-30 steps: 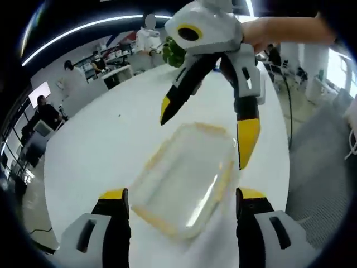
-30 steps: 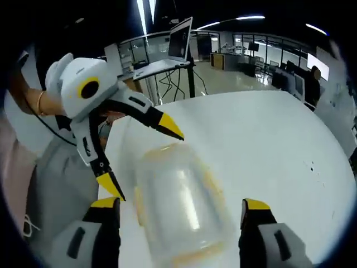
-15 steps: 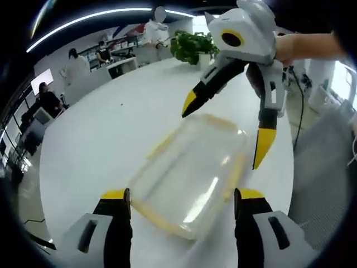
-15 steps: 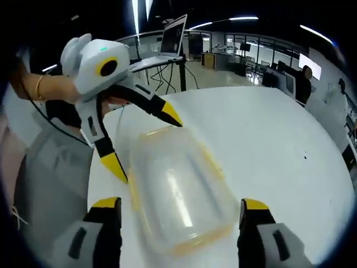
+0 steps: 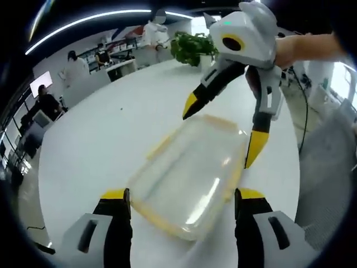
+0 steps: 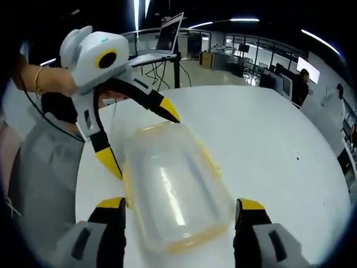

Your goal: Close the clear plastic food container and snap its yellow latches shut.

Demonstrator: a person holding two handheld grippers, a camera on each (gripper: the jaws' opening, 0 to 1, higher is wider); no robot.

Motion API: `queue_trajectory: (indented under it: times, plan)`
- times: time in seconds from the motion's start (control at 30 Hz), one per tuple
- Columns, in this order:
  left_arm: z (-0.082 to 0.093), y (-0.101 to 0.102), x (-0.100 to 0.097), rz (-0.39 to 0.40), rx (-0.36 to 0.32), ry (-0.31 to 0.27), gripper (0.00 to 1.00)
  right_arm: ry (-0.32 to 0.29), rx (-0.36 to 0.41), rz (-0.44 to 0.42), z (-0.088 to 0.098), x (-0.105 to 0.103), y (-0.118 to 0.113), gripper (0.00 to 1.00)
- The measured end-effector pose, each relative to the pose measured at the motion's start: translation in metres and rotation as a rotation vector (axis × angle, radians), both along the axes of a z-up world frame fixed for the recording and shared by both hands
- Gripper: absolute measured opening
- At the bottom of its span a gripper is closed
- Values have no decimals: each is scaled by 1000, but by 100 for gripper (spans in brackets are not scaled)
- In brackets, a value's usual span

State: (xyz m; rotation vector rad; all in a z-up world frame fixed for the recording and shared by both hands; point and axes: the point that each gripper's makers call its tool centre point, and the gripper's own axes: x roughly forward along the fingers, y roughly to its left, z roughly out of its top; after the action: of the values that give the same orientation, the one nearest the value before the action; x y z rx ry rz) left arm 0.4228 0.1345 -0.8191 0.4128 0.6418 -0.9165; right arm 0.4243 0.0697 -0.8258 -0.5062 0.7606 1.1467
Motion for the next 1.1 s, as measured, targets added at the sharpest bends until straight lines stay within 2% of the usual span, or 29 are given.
queue_trajectory:
  times: [0.47, 0.63, 0.77, 0.97, 1.1]
  plan:
    - [-2, -11, 55, -24, 24, -26, 74, -16, 35, -21, 1, 53, -12, 81]
    - [-2, -15, 69, -25, 27, -41, 73, -38, 18, -2, -1, 67, -16, 81]
    - [-2, -16, 76, -27, 38, -47, 73, -44, 6, 8, -1, 75, -18, 81]
    - [-3, -15, 75, -43, 41, -61, 72, -59, -10, -1, -2, 73, -19, 81]
    - [1, -15, 71, -23, 13, -61, 72, -73, 47, -46, 7, 71, -16, 81]
